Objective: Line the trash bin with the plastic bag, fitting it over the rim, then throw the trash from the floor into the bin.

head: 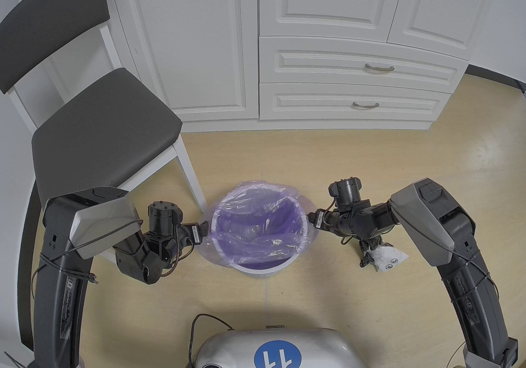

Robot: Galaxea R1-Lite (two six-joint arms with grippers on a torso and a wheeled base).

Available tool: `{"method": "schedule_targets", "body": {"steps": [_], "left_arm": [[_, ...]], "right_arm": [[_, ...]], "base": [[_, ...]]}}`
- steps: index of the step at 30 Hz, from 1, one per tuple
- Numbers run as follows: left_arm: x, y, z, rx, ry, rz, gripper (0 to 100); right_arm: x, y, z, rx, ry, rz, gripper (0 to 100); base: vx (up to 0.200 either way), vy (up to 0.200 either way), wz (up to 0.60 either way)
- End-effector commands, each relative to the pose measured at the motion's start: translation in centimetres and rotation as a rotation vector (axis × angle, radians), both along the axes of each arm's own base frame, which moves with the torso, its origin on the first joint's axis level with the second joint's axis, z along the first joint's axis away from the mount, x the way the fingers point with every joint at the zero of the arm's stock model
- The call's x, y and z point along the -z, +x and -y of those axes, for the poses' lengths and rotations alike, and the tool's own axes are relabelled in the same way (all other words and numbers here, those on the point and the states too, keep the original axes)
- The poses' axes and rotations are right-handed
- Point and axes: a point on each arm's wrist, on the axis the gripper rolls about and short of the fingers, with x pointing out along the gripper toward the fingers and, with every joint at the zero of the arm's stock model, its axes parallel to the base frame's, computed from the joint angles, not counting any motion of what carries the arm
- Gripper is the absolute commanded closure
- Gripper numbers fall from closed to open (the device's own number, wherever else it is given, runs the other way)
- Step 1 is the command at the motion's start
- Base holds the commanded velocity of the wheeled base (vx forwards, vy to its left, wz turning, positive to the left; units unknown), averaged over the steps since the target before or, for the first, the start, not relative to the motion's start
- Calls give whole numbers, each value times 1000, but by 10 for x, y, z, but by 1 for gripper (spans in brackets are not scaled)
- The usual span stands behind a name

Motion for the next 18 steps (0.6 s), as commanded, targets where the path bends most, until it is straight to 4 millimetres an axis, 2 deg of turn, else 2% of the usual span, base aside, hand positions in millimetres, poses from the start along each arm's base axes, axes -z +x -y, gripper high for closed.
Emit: {"method": "schedule_targets", "body": {"steps": [1, 10, 13, 15, 18], "left_arm": [[-21, -17, -5, 26, 27, -28, 0], [-8, -20, -6, 37, 43, -99, 0], [-8, -20, -6, 38, 42, -98, 0], [-10, -19, -6, 38, 40, -90, 0], [-17, -20, -6, 39, 34, -74, 0]], "right_arm": [[-12, -6, 7, -17, -57, -64, 0], [8, -18, 9, -53, -195, -189, 0], [8, -18, 9, -50, -203, -198, 0], [3, -18, 9, -36, -203, -183, 0], [-22, -18, 12, -19, -198, -147, 0]], "base": [[0, 0, 0], [0, 0, 0], [0, 0, 0], [0, 0, 0], [0, 0, 0]]}}
